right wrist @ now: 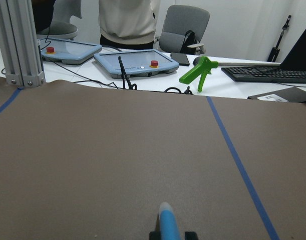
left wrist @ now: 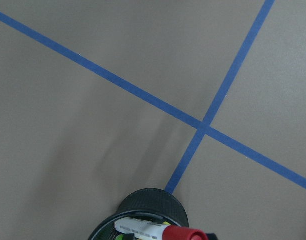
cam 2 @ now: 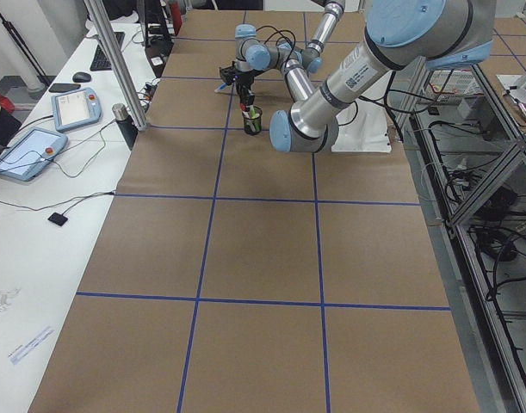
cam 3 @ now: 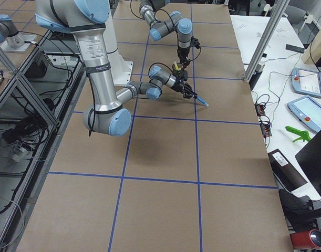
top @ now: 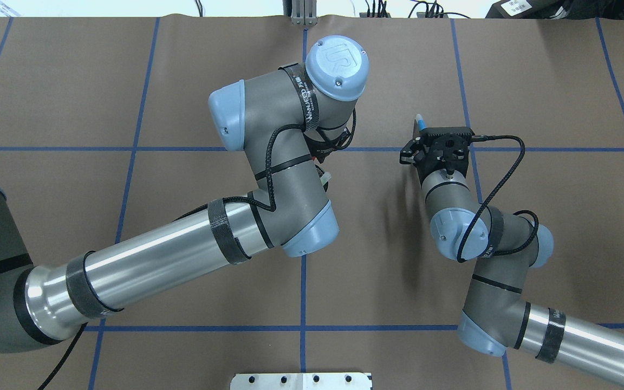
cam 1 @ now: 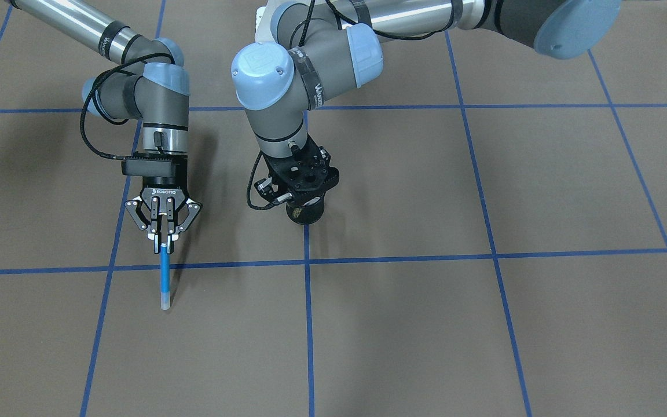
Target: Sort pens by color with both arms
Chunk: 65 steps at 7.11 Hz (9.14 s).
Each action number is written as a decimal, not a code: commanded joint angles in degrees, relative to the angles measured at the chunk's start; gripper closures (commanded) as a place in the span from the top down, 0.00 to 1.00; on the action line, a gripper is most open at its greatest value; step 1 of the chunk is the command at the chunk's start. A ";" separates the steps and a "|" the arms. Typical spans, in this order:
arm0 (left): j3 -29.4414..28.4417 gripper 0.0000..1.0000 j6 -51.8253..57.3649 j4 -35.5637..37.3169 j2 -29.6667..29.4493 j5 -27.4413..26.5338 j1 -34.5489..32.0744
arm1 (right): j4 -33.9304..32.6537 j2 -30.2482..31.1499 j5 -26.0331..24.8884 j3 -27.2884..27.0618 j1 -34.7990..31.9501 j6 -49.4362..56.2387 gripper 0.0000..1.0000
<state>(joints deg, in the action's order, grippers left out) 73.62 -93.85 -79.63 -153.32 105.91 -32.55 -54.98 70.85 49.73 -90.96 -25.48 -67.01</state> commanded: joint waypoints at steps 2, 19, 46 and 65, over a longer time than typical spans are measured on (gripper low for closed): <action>-0.15 0.58 0.16 0.00 0.03 -1.14 -0.06 | -0.04 -0.27 0.19 -0.45 0.25 -0.49 0.99; 11.97 0.00 1.47 8.08 -0.05 -1.23 -2.60 | -37.56 7.03 42.25 -24.44 -23.37 0.12 1.00; -5.48 1.00 -16.70 -35.06 -2.53 -72.64 12.79 | -60.86 3.86 74.55 -27.61 -45.72 44.07 1.00; 23.76 1.00 74.13 -3.16 44.84 20.71 -35.28 | -60.94 -26.72 74.20 -11.01 -21.55 -32.05 1.00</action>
<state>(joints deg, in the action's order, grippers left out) 97.65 -23.93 -82.85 -110.80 124.16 -65.65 -115.93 45.27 124.09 -103.12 -48.05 -98.54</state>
